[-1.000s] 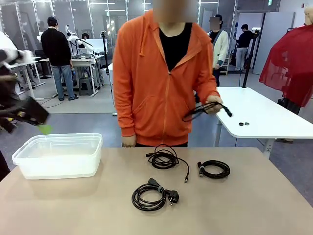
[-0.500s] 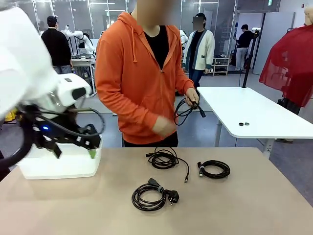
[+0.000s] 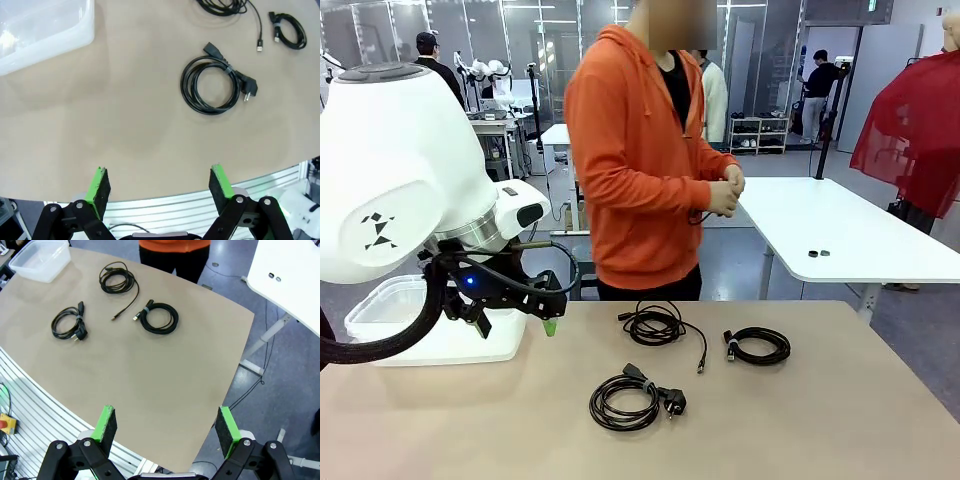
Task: Organize and store the cables.
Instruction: Place the Power Cable into the Organizing box.
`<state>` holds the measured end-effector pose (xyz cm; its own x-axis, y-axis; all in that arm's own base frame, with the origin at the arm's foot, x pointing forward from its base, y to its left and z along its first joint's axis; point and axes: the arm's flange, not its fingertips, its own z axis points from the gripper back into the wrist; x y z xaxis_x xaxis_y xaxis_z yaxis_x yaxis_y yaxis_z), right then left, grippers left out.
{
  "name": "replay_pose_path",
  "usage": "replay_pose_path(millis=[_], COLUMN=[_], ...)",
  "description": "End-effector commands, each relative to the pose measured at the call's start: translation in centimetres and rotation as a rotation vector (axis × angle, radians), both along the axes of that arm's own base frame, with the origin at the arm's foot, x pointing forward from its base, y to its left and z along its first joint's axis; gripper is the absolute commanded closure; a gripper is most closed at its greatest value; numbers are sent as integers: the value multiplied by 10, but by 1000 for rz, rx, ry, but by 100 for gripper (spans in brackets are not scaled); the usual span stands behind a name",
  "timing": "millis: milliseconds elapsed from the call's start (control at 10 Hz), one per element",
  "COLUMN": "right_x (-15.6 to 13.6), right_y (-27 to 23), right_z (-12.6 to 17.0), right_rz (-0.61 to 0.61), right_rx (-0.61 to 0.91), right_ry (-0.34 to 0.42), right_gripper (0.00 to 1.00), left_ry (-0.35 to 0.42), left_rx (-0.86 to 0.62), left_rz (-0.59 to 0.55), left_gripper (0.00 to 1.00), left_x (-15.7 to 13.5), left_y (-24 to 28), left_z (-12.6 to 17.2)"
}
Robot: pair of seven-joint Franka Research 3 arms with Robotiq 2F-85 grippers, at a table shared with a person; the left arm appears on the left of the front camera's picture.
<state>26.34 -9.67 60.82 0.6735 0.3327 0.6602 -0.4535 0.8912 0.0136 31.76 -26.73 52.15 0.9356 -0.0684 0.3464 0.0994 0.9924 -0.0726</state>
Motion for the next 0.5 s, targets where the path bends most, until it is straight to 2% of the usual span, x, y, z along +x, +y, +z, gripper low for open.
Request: replay_pose_path(millis=[0,300,400], right_x=[1,1,1], right_y=[1,1,1], right_z=[1,1,1], right_rz=[-1,-1,-1], right_rx=[-3,-3,-3], right_ry=[2,2,2], right_gripper=[0,0,0], left_ry=[-9,0,14], left_rx=[7,-1,-42], left_rz=[8,-2,-11], left_gripper=[0,0,0], left_x=[-3,-1,9], left_y=[0,-1,-18], left_z=[1,1,-6])
